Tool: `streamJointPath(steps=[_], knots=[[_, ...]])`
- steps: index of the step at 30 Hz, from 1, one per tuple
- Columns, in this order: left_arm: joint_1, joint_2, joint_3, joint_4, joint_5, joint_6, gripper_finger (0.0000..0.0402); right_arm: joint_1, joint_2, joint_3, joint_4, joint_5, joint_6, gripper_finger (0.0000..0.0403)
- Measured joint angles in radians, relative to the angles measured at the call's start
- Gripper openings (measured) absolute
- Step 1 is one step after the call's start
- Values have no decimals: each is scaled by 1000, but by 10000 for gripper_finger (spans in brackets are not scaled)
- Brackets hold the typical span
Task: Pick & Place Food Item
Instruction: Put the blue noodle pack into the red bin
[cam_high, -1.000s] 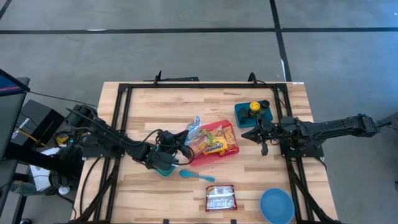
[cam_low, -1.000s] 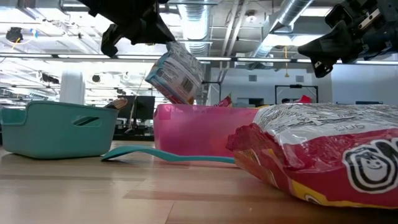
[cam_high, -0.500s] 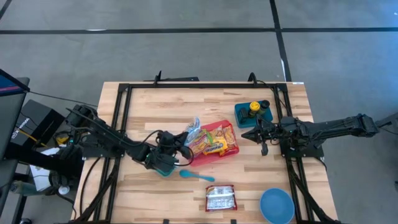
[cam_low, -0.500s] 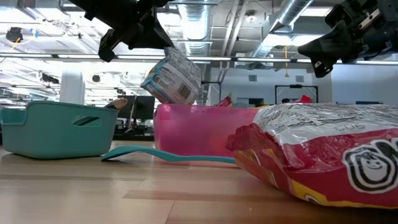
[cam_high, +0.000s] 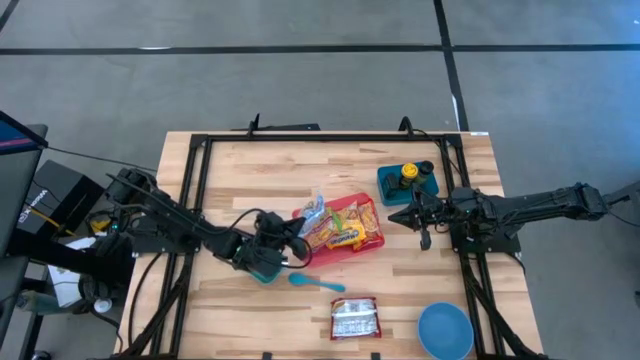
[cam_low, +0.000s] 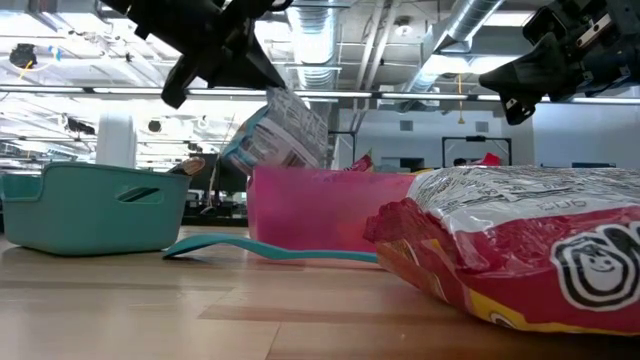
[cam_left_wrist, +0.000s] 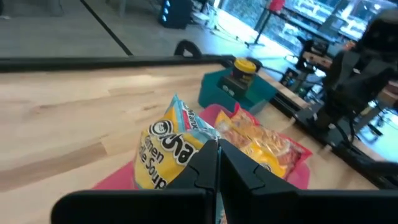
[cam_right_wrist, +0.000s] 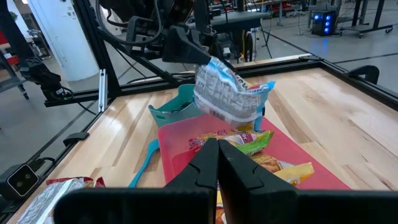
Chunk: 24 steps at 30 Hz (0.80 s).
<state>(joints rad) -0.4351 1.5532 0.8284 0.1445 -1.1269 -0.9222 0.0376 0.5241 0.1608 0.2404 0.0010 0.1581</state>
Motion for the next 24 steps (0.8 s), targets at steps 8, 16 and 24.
streamJointPath(steps=[8,16,24], knots=[[41,0,0,-2,125,-1,0,0,0,0,0,0,0,1],[72,0,0,-2,228,0,0,0,0,0,0,0,0,1],[88,0,0,-2,302,0,5,0,0,0,0,0,0,1]])
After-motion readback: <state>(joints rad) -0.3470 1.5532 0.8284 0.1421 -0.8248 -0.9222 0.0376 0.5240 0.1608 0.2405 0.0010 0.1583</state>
